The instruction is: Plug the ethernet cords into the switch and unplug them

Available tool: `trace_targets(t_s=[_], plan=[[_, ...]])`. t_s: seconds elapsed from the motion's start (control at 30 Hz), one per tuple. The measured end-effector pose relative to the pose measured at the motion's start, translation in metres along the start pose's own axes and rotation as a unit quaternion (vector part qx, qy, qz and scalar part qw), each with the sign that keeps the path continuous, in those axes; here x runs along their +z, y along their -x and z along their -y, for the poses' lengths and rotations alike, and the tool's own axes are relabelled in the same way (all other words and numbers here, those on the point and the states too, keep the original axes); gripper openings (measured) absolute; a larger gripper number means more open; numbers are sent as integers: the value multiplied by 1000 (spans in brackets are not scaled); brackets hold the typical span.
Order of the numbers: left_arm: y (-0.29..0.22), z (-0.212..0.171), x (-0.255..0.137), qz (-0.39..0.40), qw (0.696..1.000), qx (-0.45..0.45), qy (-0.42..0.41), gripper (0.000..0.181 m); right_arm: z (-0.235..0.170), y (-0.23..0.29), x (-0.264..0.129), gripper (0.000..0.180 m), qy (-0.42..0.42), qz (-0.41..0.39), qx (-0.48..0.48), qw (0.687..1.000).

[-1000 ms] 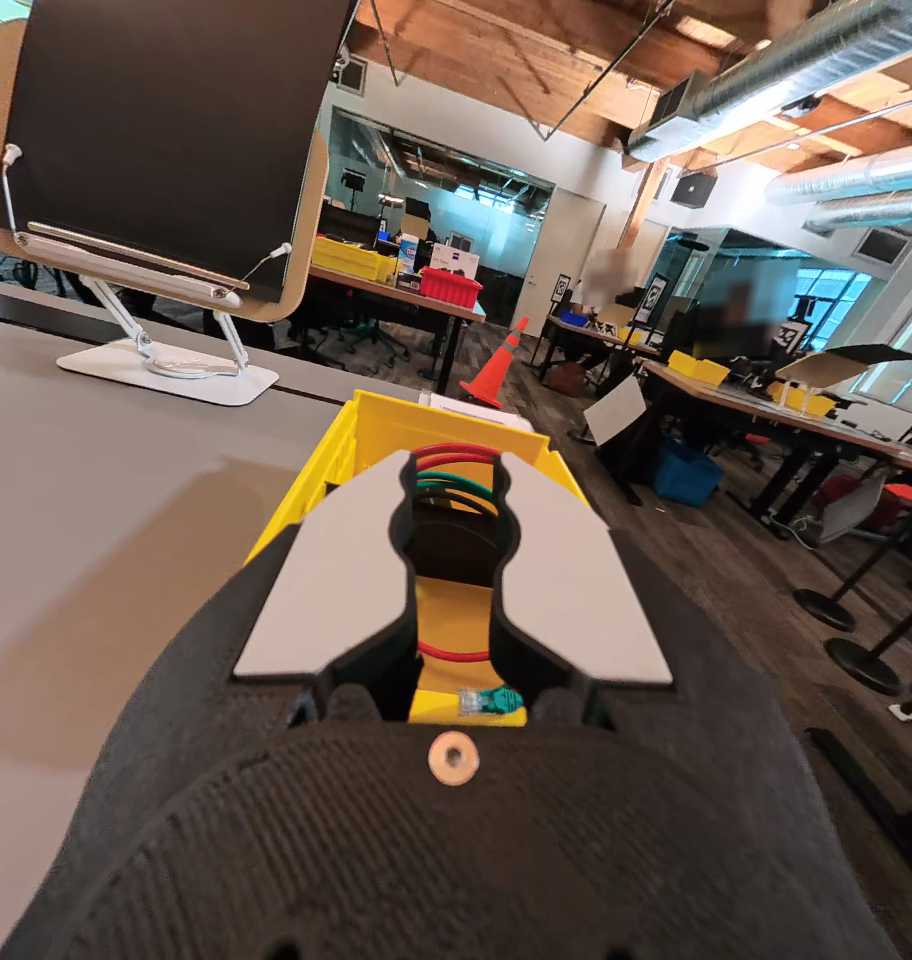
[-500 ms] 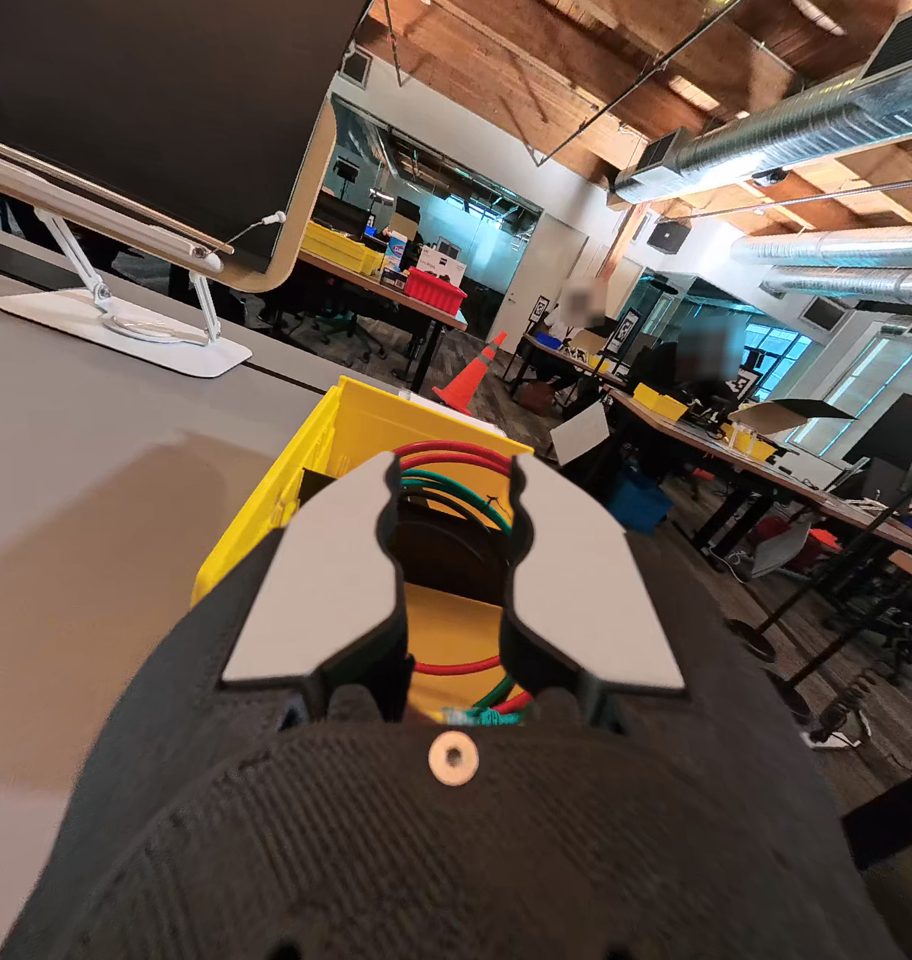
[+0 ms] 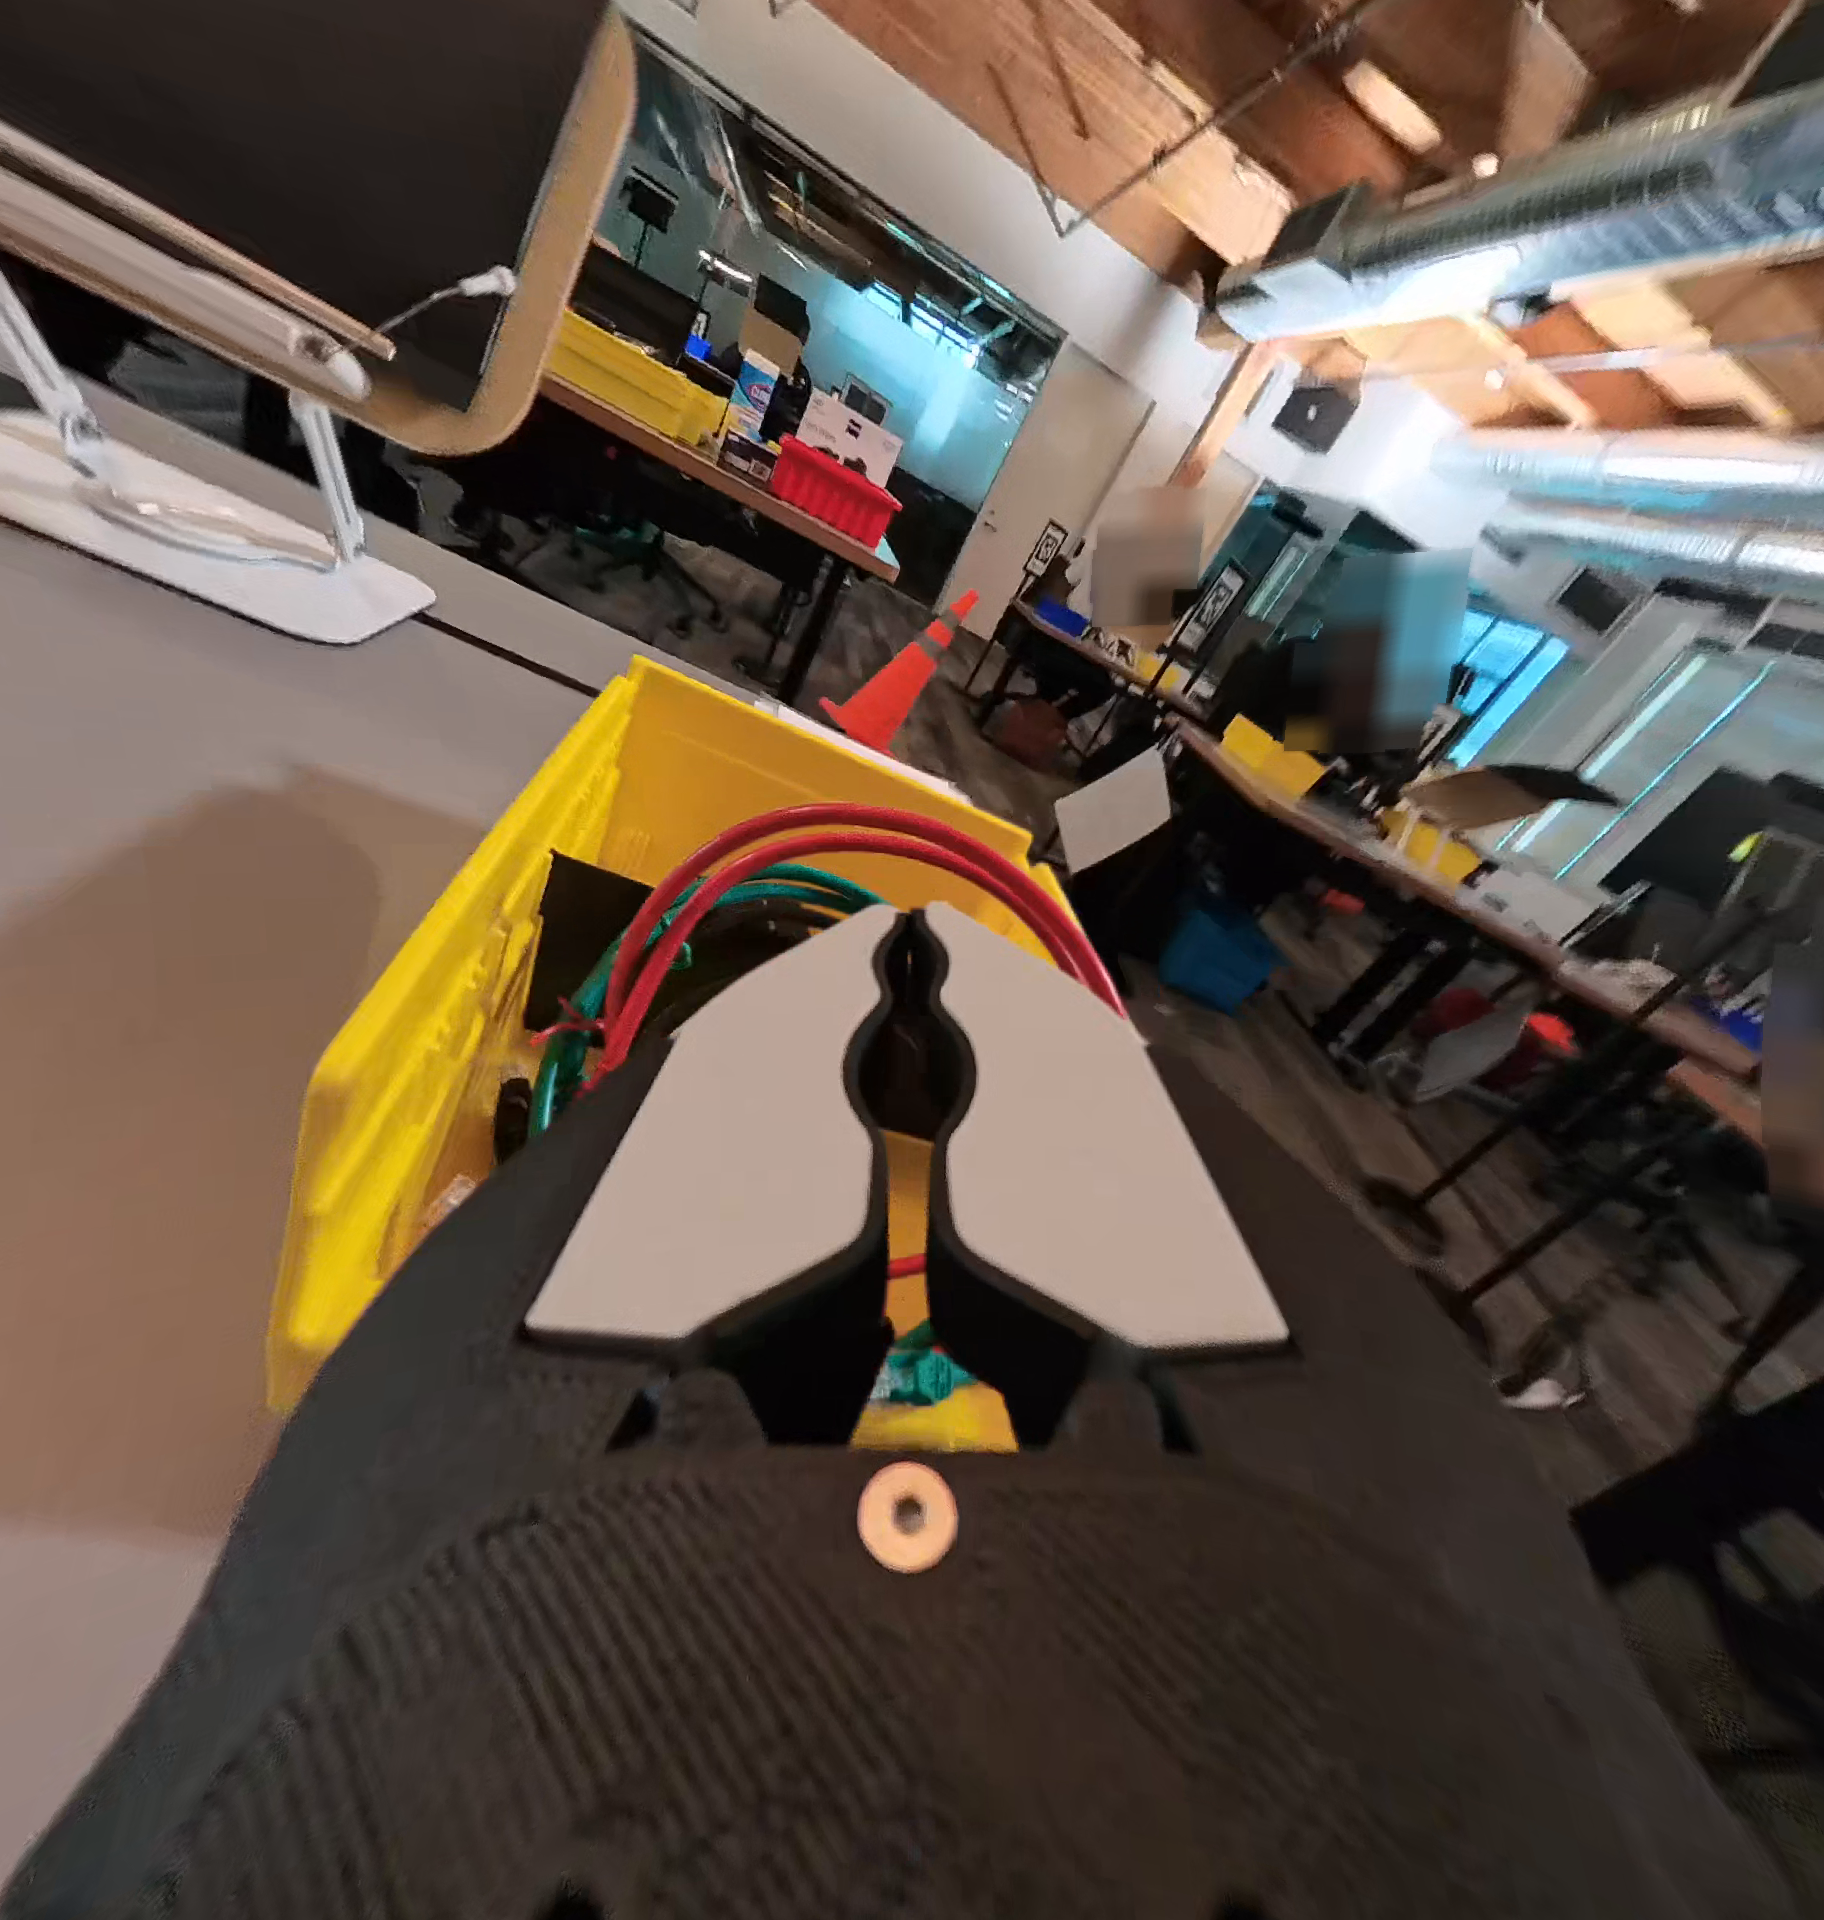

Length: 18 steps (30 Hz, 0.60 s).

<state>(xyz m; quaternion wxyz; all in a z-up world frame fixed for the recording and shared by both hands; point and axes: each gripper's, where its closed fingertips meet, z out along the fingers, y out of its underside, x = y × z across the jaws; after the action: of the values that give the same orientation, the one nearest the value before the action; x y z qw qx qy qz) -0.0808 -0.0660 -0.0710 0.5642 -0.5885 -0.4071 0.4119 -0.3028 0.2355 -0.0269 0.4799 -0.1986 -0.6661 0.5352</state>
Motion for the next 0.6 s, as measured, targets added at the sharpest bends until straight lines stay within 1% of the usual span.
trace_targets(t_s=[0.1, 0.17, 0.33, 0.47, 0.5, 0.6], plan=[[-6, -2, 1, -25, 999, -30, 4, 147, -6, -14, -2, 0, 5, 14, 90, 996], [-10, -6, 2, -37, 999, -34, 15, 147, -12, -21, -6, 3, 7, 34, 121, 992], [-16, -10, 4, -44, 999, 2, 31, 141, -31, -47, -7, 12, 6, 3, 141, 990], [-22, -12, 6, -56, 998, 11, 37, 137, -36, -64, -7, 13, -5, -22, 163, 986], [-23, -13, 6, -58, 998, 12, 38, 135, -37, -67, -6, 16, -6, -25, 166, 986], [-23, -14, 5, -65, 997, 5, 39, 131, -45, -76, -7, 36, 10, -34, 160, 986]])
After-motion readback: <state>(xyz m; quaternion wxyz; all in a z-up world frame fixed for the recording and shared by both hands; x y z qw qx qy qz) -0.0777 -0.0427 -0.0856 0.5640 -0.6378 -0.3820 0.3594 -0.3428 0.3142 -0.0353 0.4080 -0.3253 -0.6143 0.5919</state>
